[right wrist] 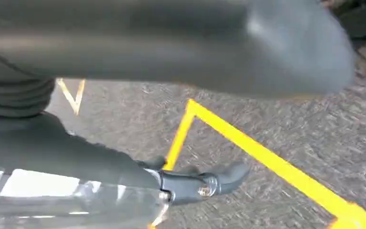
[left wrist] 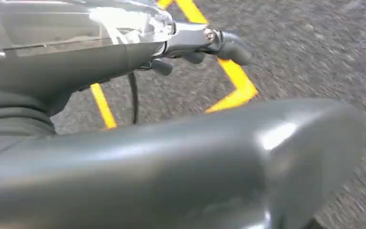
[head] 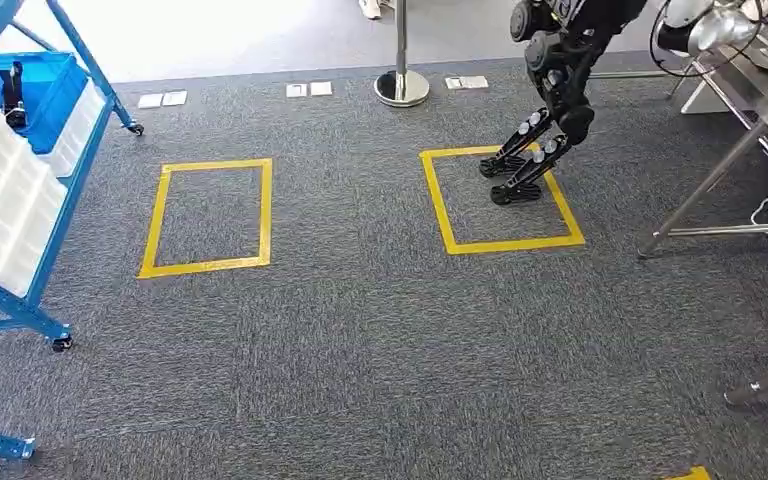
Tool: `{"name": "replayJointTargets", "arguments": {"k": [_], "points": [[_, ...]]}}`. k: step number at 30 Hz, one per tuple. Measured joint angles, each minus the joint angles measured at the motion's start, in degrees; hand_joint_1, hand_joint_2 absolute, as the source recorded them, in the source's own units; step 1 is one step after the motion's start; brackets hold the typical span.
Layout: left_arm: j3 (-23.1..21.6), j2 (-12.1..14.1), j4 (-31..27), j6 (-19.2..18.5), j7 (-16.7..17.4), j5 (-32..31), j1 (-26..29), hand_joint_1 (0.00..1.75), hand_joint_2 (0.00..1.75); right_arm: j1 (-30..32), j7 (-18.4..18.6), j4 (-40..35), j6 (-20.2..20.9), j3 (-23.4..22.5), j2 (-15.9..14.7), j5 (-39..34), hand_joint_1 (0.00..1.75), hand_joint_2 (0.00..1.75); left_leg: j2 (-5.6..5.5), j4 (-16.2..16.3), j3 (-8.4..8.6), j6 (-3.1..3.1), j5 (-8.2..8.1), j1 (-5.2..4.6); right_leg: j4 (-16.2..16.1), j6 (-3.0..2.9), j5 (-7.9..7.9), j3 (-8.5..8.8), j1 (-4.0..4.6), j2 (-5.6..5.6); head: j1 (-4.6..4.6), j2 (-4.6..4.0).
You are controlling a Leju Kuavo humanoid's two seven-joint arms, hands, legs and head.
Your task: Take the parts from the cabinet and place them on the table.
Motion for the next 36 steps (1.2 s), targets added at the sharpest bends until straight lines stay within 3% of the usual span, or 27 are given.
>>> {"name": "replayJointTargets", "arguments": {"k": [1,2,3,5,6,8,10,11,12,15,16,17,18,19,21,22,23,25,26,27,28,29,32,33,34,35,36], "points": [[0.00,0.00,0.00,0.09,0.06,0.02,0.03,0.00,0.00,-0.02,-0.04,0.00,0.02,0.02,0.11,0.07,0.00,0.00,-0.53,-0.33,0.11,0.55,0.33,0.21,0.15,0.43,-0.48,-0.14,0.13,0.19,-0.02,0.00],[0.00,0.00,-0.02,0.18,0.09,0.02,0.03,0.00,0.00,-0.12,-0.04,0.00,0.02,0.02,0.11,0.07,0.00,0.00,-0.85,-0.35,0.04,0.74,0.41,0.31,0.82,0.50,-1.25,-0.29,-0.22,1.88,0.13,0.00],[0.02,0.00,-0.02,0.20,0.09,0.02,-0.06,0.00,0.00,-0.13,-0.13,0.00,0.02,0.02,0.15,0.09,0.00,0.00,-1.57,-0.33,-0.12,1.09,0.54,0.30,4.70,0.40,-4.00,-2.01,-0.15,4.46,0.48,0.00],[0.02,-0.02,-0.02,0.20,0.09,0.02,-0.10,0.00,0.00,0.00,-0.13,0.02,0.02,0.02,0.09,0.09,0.00,0.00,-2.78,-0.30,-0.38,1.48,0.71,0.19,14.24,0.32,-8.27,-6.52,0.01,5.63,1.25,0.00],[0.02,-0.02,-0.02,0.20,0.11,0.02,-0.02,0.00,0.00,0.12,-0.11,0.02,0.00,0.02,0.09,0.09,0.00,0.00,-3.52,-0.28,-0.50,1.57,0.77,0.14,17.76,0.24,-9.05,-8.35,0.11,5.71,1.51,0.00],[0.02,-0.02,-0.02,0.20,0.13,0.02,0.11,0.00,0.00,0.39,-0.11,0.02,0.02,0.02,0.09,0.09,0.00,0.00,-5.02,-0.27,-0.51,1.63,0.88,0.13,16.52,0.05,-6.68,-8.02,0.14,5.81,1.82,0.00],[0.02,-0.02,-0.02,0.20,0.22,0.02,0.09,0.00,0.00,0.25,-0.13,0.02,0.02,0.02,0.09,0.09,0.00,0.00,-6.49,-0.21,-0.37,1.48,1.00,0.18,7.39,-0.13,-1.43,-3.74,0.12,6.81,2.12,0.00],[0.02,-0.02,-0.02,0.17,0.28,0.02,0.07,0.00,0.00,0.17,-0.13,0.00,0.02,0.02,0.09,0.09,0.00,0.00,-7.12,-0.19,-0.35,1.37,1.06,0.25,2.49,-0.21,0.69,-1.38,0.08,8.54,2.27,0.00],[0.02,-0.02,-0.02,0.20,0.35,0.02,0.01,0.00,0.00,0.17,-0.13,0.02,0.02,0.02,0.08,0.09,0.00,0.00,-7.72,0.00,-0.71,1.03,1.15,-0.05,0.67,-0.36,-0.22,-0.65,0.10,11.39,2.36,0.00],[0.02,-0.02,-0.02,0.17,0.44,0.02,0.08,0.00,0.00,0.22,-0.13,0.02,0.02,0.02,0.11,0.18,0.00,0.00,-9.50,-0.47,-1.29,-0.08,1.97,0.61,0.41,-0.47,-0.16,-0.68,0.33,9.93,2.08,0.00],[0.02,-0.02,0.00,0.17,0.44,0.02,0.24,0.00,0.00,0.29,-0.13,0.02,0.02,0.02,0.11,0.18,0.00,0.00,-10.24,-0.64,-1.45,-0.53,2.23,0.44,0.12,-0.90,0.13,-0.58,0.30,9.26,2.08,0.00],[0.02,0.00,0.00,0.20,0.44,0.02,0.27,0.00,0.00,0.18,-0.13,0.02,0.02,0.04,0.20,0.20,0.00,0.00,-8.88,-0.04,-1.62,-0.54,1.75,0.63,-0.23,-1.45,0.49,-0.59,-0.61,8.47,2.03,0.00],[0.02,0.00,0.00,0.17,0.44,0.04,0.29,0.00,0.00,0.02,-0.15,0.02,0.02,0.04,0.15,0.24,0.00,0.00,-5.29,1.65,-2.33,-0.56,0.30,0.13,-0.22,-1.62,0.59,-0.63,-0.37,7.86,1.66,0.00],[0.02,0.00,0.00,0.17,0.44,0.04,0.13,0.00,0.00,0.08,-0.17,0.02,0.00,0.04,0.15,0.24,0.00,0.00,-3.58,5.10,-3.76,-0.64,-1.90,0.25,-0.22,-1.75,0.52,-0.63,-0.31,7.06,0.81,0.00],[0.00,-0.02,0.00,0.17,0.39,0.04,-0.05,0.00,0.00,0.38,-0.15,0.04,0.02,0.04,0.13,0.24,0.00,0.00,-2.47,14.77,-7.75,-0.73,-6.34,0.30,-0.20,-1.83,0.47,-0.64,-0.16,5.18,0.42,0.00],[0.00,-0.04,0.00,0.17,0.39,0.04,0.02,0.00,0.00,0.45,-0.15,0.04,0.02,0.04,0.13,0.24,0.00,0.00,-2.28,17.39,-8.73,-0.82,-6.93,0.43,-0.18,-1.83,0.46,-0.66,-0.14,4.38,0.33,0.00],[0.00,-0.02,0.00,0.17,0.39,0.04,0.13,0.00,0.00,0.45,-0.15,0.04,0.02,0.04,0.15,0.24,0.00,0.00,-2.14,17.18,-8.37,-0.91,-6.39,0.62,-0.18,-1.82,0.44,-0.65,-0.15,3.67,0.20,0.00],[0.02,-0.02,0.00,0.20,0.46,0.04,0.17,0.00,0.00,0.30,-0.15,0.04,0.02,0.04,0.15,0.24,0.00,0.00,-1.60,9.85,-4.24,-1.01,-2.62,1.05,-0.15,-1.67,0.30,-0.49,-0.25,2.51,-0.29,0.00],[0.02,-0.02,0.00,0.20,0.46,0.04,0.13,0.00,0.00,0.22,-0.15,0.04,0.02,0.06,0.17,0.24,0.00,0.00,-0.50,4.55,-1.37,-1.03,-0.37,1.21,-0.10,-1.40,0.13,-0.28,-0.37,2.01,-0.50,0.00],[0.02,-0.02,0.00,0.20,0.46,0.04,0.12,0.00,0.00,0.21,-0.13,0.04,0.02,0.09,0.17,0.24,0.00,0.00,1.61,0.61,0.63,-1.28,0.09,1.21,-0.07,-1.08,-0.07,0.04,-0.40,1.57,-0.70,0.00],[0.02,-0.09,0.00,0.20,0.46,0.04,0.04,0.00,0.00,0.19,-0.11,0.04,0.02,0.11,0.02,0.26,0.00,0.00,3.70,0.32,0.75,-1.24,-0.71,0.30,0.00,-0.70,-0.27,0.00,0.22,1.20,-0.88,0.00],[0.00,-0.28,0.00,0.20,0.46,0.04,-0.05,0.00,0.00,0.19,-0.11,0.04,0.02,0.20,0.00,0.26,0.00,0.00,2.54,0.24,0.55,-0.65,-0.53,0.52,0.23,-0.54,-0.36,0.07,0.23,0.98,-0.62,0.00],[0.02,-0.26,0.00,0.26,0.48,0.04,0.03,0.00,0.00,0.15,-0.09,0.04,0.09,0.44,0.13,0.30,0.00,0.00,0.84,0.24,0.18,0.39,-0.51,-0.03,-0.19,0.01,-0.33,0.66,0.03,-0.61,0.26,0.00],[0.02,-0.26,-0.02,0.26,0.48,0.04,0.03,0.00,0.00,0.08,-0.09,0.04,0.09,0.48,0.17,0.35,0.00,0.00,0.21,0.05,0.26,0.87,-0.26,0.21,0.11,0.44,-0.97,0.57,-0.14,0.41,0.26,0.00],[0.02,-0.26,-0.02,0.28,0.52,0.04,0.02,0.00,0.00,0.03,-0.13,0.04,0.09,0.50,0.20,0.35,0.00,0.00,-0.31,0.05,0.18,1.13,-0.19,0.21,1.70,0.36,-2.40,-0.10,-0.27,3.01,0.46,0.00],[0.02,-0.26,-0.02,0.28,0.52,0.06,-0.09,0.00,0.00,0.03,-0.13,0.04,0.11,0.52,0.24,0.35,0.00,0.00,-0.90,0.05,0.05,1.46,-0.05,0.21,5.57,0.24,-4.76,-1.91,-0.23,4.61,0.96,0.00],[0.02,-0.26,-0.02,0.31,0.52,0.07,-0.22,0.00,0.00,0.14,-0.13,0.04,0.11,0.52,0.24,0.37,0.00,0.00,-1.62,0.05,-0.09,1.63,0.00,0.13,10.32,0.20,-6.96,-4.22,-0.17,5.22,1.31,0.00]]}}
